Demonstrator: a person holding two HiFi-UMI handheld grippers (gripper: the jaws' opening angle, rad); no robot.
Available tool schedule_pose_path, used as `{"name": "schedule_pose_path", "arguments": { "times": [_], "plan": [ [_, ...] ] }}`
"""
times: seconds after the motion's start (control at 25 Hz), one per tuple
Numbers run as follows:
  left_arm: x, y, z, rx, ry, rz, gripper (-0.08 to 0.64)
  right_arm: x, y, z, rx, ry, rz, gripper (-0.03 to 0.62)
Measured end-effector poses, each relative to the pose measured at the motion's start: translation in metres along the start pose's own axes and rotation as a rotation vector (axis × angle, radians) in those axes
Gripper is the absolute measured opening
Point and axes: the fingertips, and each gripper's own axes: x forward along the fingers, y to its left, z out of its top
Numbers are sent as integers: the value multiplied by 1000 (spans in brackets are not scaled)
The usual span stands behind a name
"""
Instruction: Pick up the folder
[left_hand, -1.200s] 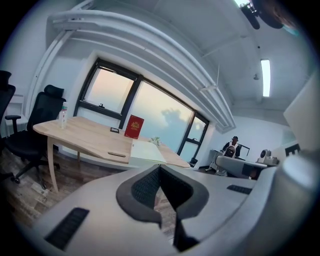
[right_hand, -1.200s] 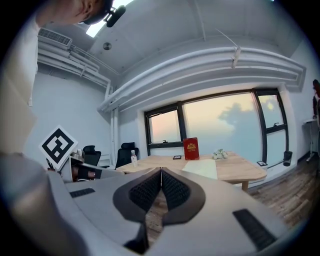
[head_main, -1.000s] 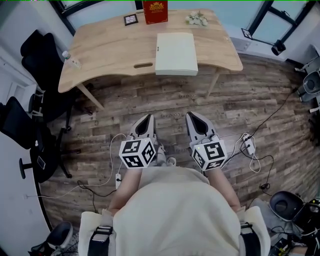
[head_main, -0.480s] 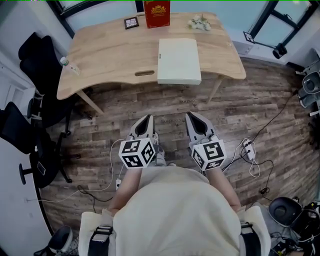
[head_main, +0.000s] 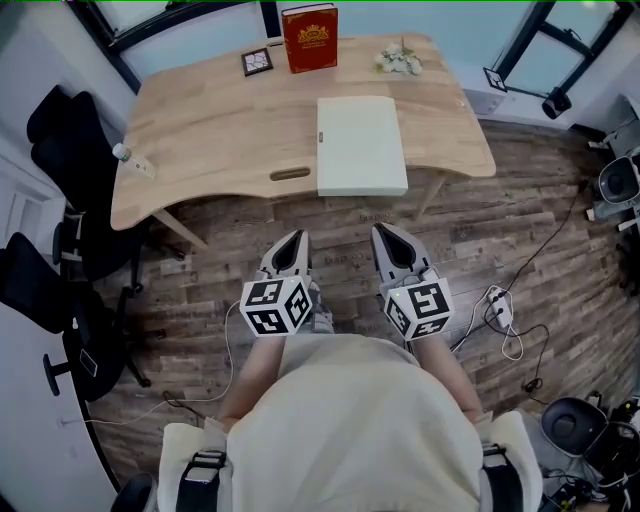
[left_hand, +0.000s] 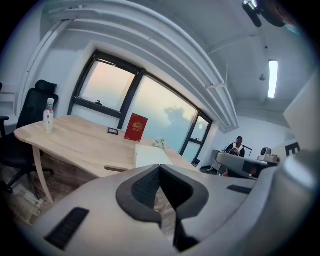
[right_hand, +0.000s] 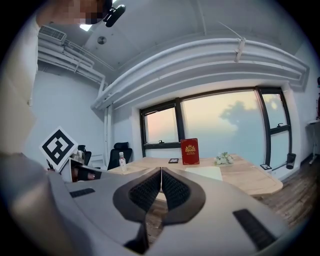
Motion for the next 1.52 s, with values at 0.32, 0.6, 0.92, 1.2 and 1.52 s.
{"name": "schedule_pose_path", "arguments": {
  "times": [0.32,0.6,0.92,1.2,1.52],
  "plan": [
    [40,28,28,4,23,-29,20,49,-15,15,25,-1,-36,20],
    [73,53,45,10,44,-70,20,88,-25,19,43,-2,-86,20],
    [106,75,61,24,63,-129,20,120,-34,19,76,1,-141,20],
    [127,92,73,41,81,-172,20,143,-42,18,105,-4,-194,20],
    [142,109,77,48,105,-203,20,157,-49,11,139,-3,-245,20]
  ]
}}
